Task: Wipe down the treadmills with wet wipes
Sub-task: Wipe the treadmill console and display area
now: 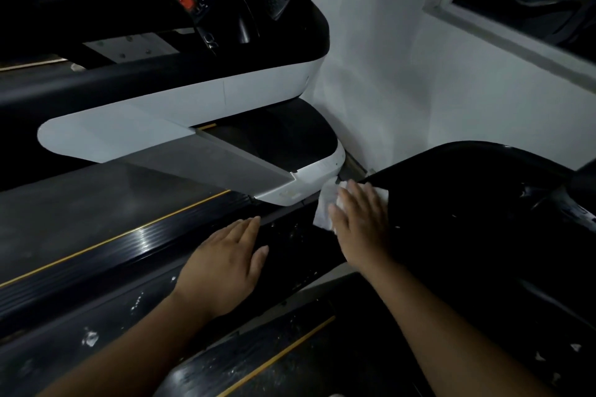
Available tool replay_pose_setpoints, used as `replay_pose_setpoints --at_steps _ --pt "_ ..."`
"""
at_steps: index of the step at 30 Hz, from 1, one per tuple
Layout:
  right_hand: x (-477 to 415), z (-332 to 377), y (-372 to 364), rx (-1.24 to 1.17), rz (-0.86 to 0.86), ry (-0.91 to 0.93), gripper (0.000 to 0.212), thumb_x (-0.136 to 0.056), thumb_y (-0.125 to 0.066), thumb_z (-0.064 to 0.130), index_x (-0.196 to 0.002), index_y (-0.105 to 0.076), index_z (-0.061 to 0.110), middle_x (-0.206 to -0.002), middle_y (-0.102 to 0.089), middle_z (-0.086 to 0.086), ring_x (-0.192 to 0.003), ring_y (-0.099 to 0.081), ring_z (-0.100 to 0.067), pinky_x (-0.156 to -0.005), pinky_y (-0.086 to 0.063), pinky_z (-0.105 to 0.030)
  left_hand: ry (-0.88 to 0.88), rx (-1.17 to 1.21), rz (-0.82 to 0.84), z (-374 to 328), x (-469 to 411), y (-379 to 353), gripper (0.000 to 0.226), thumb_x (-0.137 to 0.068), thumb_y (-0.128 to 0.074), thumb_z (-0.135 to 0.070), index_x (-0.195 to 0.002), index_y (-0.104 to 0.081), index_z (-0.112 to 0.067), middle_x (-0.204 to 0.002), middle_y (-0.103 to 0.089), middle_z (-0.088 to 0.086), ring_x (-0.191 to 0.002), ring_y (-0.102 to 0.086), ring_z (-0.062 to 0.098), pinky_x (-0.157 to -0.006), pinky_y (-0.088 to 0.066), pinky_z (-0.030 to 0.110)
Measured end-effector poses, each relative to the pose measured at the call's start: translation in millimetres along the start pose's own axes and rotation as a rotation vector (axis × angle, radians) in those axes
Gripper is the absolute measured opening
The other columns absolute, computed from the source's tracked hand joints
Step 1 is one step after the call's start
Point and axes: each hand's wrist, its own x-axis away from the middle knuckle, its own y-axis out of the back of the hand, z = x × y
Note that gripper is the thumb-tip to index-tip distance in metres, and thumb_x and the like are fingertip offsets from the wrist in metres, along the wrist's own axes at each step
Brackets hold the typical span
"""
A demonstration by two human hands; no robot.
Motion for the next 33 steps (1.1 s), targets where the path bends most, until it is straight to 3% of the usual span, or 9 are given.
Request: replay_pose_setpoints --at_steps 3,8,15,18,21,26,28,30,33 --pt "-1.3 43.5 -7.4 0.036 0.034 0.075 0.075 -0.094 0.002 0.056 -0.151 -0.040 0.030 -0.162 -0.033 0.005 -0.152 -0.015 -0.022 -0.123 -0.007 -0.042 0.014 0.026 -0.006 -2.1 1.2 0.7 0.077 -0.099 -0.014 -0.058 -0.153 -0.042 -0.012 -0.151 -0.052 0.007 -0.141 -0.047 0.022 -0.114 -0.034 0.033" --pt "45.6 36.6 -12.3 -0.071 0.033 0.388 0.051 -0.107 -0.025 0.040 -0.151 -0.043 0.024 -0.158 -0.039 0.005 -0.151 -0.025 -0.019 -0.123 -0.020 -0.043 0.009 0.063 0.015 -3.9 3.6 9.1 0.085 -0.092 -0.002 -0.062 -0.159 -0.029 -0.017 -0.160 -0.040 0.004 -0.149 -0.034 0.017 -0.118 -0.024 0.027" --pt "7.5 44.2 -10.9 -0.096 -0.105 0.115 0.035 -0.101 -0.052 0.023 -0.133 -0.062 0.014 -0.149 -0.048 -0.009 -0.135 -0.045 -0.031 -0.109 -0.042 -0.043 0.010 0.069 -0.009 -1.1 5.1 5.5 0.076 -0.098 -0.013 -0.057 -0.154 -0.040 -0.014 -0.151 -0.052 0.007 -0.141 -0.046 0.022 -0.114 -0.033 0.031" --pt "10.1 34.5 -11.8 -0.075 -0.241 0.137 0.024 -0.094 -0.059 0.022 -0.111 -0.075 0.014 -0.116 -0.065 -0.009 -0.109 -0.059 -0.032 -0.088 -0.056 -0.043 0.018 0.063 -0.017 -1.8 6.3 5.7 0.074 -0.099 -0.015 -0.056 -0.152 -0.043 -0.013 -0.148 -0.055 0.008 -0.139 -0.049 0.023 -0.113 -0.035 0.031" --pt "0.3 29.6 2.1 -0.067 -0.157 0.164 0.018 -0.085 -0.072 0.003 -0.099 -0.077 0.012 -0.095 -0.066 -0.009 -0.088 -0.062 -0.032 -0.070 -0.052 -0.037 0.016 0.063 -0.009 -2.4 5.9 5.8 0.076 -0.097 -0.013 -0.056 -0.154 -0.041 -0.014 -0.150 -0.052 0.008 -0.141 -0.047 0.022 -0.115 -0.033 0.031" --pt "-25.8 46.6 17.9 -0.302 -0.228 0.095 0.019 -0.099 -0.055 0.008 -0.109 -0.072 0.009 -0.111 -0.063 -0.008 -0.095 -0.062 -0.021 -0.078 -0.047 -0.022 0.030 0.068 0.000 -1.9 4.5 5.3 0.078 -0.096 -0.010 -0.059 -0.157 -0.035 -0.017 -0.154 -0.048 0.006 -0.144 -0.042 0.020 -0.117 -0.029 0.030" --pt "-5.2 57.7 7.5 -0.329 -0.106 0.244 0.021 -0.102 -0.048 0.019 -0.108 -0.069 0.018 -0.113 -0.063 0.000 -0.099 -0.060 -0.015 -0.089 -0.052 -0.030 0.024 0.074 0.013 -3.1 4.4 6.6 0.081 -0.094 -0.006 -0.061 -0.158 -0.031 -0.019 -0.157 -0.044 0.005 -0.146 -0.039 0.019 -0.118 -0.027 0.029" --pt "22.4 56.3 -8.8 -0.265 -0.044 0.427 0.026 -0.101 -0.047 0.032 -0.112 -0.069 0.023 -0.123 -0.066 0.005 -0.119 -0.057 -0.013 -0.111 -0.040 -0.040 0.024 0.081 0.015 -4.0 3.9 7.5 0.082 -0.093 -0.005 -0.061 -0.158 -0.032 -0.019 -0.157 -0.044 0.004 -0.146 -0.039 0.018 -0.118 -0.028 0.029" --pt "26.5 34.4 -20.5 -0.292 -0.134 0.391 0.031 -0.099 -0.049 0.031 -0.118 -0.069 0.017 -0.138 -0.060 0.000 -0.134 -0.050 -0.016 -0.113 -0.039 -0.043 0.035 0.072 -0.011 -3.8 4.1 7.2 0.079 -0.095 -0.010 -0.059 -0.156 -0.036 -0.017 -0.154 -0.049 0.005 -0.143 -0.044 0.020 -0.115 -0.032 0.030"
